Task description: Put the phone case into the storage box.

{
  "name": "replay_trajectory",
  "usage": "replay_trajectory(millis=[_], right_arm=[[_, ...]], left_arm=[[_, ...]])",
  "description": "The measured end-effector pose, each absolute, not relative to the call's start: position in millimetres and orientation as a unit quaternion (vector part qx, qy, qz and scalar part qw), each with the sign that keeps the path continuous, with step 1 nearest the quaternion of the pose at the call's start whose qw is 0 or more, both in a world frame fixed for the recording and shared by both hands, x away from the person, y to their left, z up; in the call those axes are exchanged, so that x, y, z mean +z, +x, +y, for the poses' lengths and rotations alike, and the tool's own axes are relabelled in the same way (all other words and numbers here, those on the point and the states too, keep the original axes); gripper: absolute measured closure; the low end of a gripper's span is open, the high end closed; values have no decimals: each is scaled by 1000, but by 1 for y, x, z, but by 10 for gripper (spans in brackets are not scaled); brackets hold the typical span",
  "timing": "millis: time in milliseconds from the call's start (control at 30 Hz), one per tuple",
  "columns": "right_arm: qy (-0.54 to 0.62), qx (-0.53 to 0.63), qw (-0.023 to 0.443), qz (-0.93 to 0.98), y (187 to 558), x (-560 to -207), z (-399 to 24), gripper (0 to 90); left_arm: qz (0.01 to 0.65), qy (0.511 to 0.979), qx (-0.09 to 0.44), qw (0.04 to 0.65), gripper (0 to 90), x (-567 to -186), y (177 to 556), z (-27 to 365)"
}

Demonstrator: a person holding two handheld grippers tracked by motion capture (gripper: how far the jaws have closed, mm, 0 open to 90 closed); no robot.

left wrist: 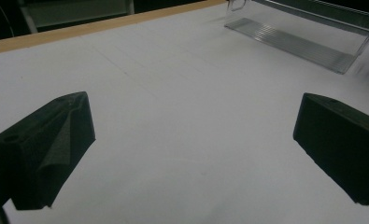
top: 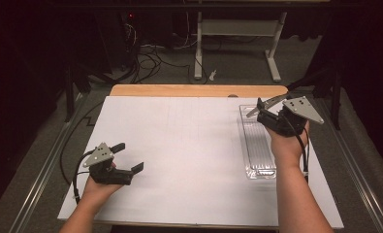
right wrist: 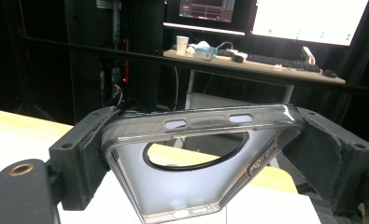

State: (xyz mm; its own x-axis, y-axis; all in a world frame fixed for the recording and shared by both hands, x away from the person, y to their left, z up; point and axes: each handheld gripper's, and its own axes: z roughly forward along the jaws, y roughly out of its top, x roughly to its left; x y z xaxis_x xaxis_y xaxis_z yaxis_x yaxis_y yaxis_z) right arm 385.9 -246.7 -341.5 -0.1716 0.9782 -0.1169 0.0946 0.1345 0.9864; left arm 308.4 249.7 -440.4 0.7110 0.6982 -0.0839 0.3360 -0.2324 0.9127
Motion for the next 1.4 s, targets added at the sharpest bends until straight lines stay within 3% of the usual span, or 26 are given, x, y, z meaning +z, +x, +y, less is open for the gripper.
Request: replay_trajectory(millis=[1400], right_arm=[[520,423,454,587,427,-362,-226,137]], left_arm=[[332,765,172,524,2,-440,308,251]])
